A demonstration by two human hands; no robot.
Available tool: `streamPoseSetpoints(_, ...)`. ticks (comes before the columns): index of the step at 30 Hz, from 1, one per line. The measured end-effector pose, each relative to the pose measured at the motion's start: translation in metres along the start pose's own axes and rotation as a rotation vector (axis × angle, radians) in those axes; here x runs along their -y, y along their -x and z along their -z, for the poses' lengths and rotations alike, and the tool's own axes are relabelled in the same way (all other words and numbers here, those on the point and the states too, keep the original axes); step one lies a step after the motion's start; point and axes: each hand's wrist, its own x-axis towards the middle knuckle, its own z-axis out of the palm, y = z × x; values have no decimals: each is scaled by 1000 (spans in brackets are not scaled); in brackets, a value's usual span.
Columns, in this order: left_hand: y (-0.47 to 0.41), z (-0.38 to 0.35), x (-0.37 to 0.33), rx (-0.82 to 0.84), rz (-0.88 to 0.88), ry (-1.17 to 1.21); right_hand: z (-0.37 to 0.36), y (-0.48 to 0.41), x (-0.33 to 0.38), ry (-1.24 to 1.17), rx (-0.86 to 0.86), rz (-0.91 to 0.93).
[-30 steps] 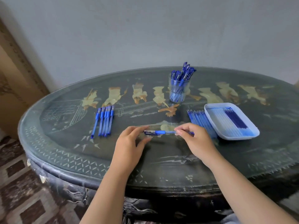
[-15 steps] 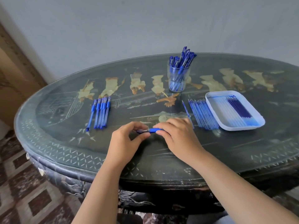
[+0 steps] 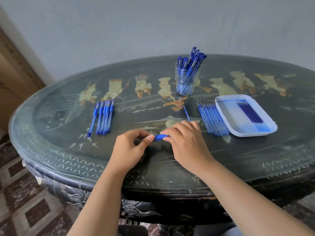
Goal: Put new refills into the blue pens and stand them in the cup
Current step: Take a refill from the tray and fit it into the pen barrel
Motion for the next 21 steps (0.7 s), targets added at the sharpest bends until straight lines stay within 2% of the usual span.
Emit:
streamPoseSetpoints(4, 0, 1, 0, 5, 13, -2, -2, 0, 0, -10, 21, -10)
streamPoseSetpoints(9, 0, 0, -1, 3, 20, -31, -8, 0, -2, -90, 155, -84)
streamPoseSetpoints(13, -1, -3, 0, -27, 9, -64, -8, -1, -3, -87, 188, -119)
streamPoseSetpoints(21, -1, -3, 1, -57, -8, -76, -6, -2, -1, 26, 220, -146)
